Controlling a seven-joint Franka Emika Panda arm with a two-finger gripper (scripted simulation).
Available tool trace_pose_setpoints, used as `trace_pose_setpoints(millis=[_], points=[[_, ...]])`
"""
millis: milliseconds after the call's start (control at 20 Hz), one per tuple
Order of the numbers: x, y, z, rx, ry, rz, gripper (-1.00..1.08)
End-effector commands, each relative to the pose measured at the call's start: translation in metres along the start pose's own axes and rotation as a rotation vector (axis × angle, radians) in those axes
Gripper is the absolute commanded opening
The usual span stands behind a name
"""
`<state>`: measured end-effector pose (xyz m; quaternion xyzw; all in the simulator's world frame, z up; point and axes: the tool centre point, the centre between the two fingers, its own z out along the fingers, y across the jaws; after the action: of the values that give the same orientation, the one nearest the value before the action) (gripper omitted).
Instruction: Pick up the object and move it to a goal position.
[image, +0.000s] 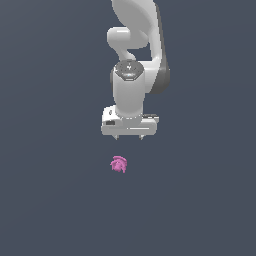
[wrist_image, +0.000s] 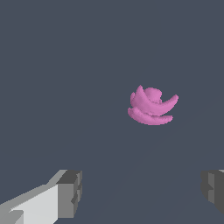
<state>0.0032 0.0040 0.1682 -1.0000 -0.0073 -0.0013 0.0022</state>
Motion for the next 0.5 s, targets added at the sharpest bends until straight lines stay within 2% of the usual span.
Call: trace_pose_setpoints(millis=[0, 450], points=[[0.0, 0.0, 0.0, 0.0, 0.0, 0.0, 1.0], [0.002, -0.014, -0.011, 0.014, 0.001, -0.037, 1.0]])
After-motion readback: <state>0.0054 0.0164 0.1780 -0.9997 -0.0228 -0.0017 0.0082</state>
